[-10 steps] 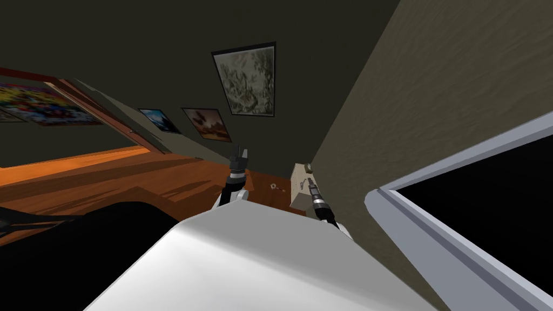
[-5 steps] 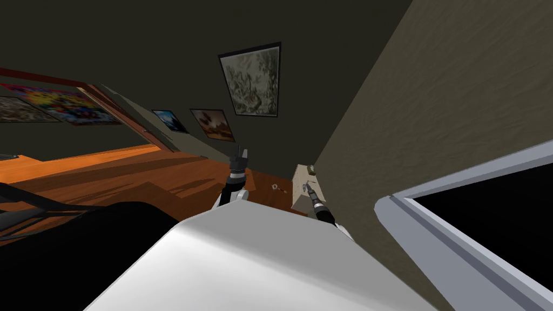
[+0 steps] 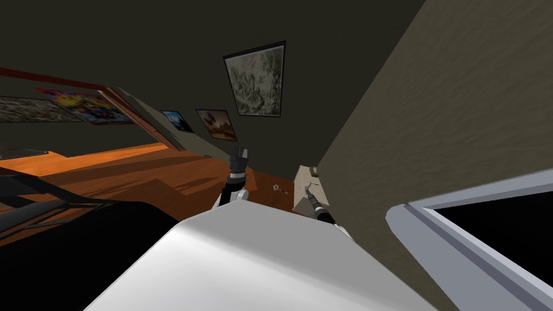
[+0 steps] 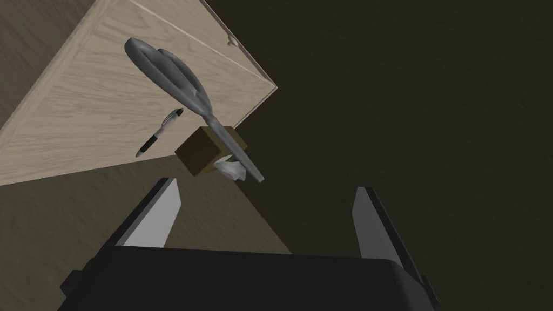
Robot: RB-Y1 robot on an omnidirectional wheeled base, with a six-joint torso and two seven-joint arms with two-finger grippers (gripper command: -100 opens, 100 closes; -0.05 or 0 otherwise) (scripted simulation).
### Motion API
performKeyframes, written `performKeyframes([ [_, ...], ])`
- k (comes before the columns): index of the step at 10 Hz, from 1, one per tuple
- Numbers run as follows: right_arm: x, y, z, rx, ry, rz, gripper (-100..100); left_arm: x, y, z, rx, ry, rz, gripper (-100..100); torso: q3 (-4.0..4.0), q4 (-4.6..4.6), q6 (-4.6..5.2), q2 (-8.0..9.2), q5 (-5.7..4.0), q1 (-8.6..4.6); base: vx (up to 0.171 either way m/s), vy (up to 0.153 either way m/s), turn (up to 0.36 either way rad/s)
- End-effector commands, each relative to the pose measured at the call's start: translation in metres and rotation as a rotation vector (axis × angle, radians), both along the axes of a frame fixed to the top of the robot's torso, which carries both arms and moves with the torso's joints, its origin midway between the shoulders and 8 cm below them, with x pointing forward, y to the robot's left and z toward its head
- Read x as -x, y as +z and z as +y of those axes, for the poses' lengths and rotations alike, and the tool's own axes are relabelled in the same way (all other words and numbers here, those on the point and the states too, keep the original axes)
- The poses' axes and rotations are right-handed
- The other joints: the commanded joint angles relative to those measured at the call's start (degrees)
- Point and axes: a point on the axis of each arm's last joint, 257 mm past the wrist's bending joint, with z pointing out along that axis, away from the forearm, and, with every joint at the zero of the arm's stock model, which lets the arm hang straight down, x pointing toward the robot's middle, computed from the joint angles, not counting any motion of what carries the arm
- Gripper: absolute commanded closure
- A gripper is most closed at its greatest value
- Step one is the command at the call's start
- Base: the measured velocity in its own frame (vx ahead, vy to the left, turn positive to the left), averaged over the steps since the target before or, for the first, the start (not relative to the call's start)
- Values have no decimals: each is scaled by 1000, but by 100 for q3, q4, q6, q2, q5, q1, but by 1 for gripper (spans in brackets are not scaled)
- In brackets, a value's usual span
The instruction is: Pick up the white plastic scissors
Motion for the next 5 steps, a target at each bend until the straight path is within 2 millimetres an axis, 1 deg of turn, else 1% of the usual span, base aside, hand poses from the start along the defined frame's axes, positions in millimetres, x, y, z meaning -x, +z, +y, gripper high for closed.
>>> performKeyframes([
  [1,13,-25,-16,66,13,73,-100,0,0,0,0,0,0,0,0,0,0,0,0,0,41,32,144],
  [3,23,-48,-38,149,33,147,-100,0,0,0,0,0,0,0,-4,-1,1,-6,1,6,48,40,133],
  [4,26,-52,-41,152,29,158,-100,0,0,0,0,0,0,0,-5,-2,0,-9,2,6,35,24,44],
  [5,32,-63,-55,194,35,197,-100,0,0,0,0,0,0,0,-3,-1,2,-5,1,3,27,25,85],
])
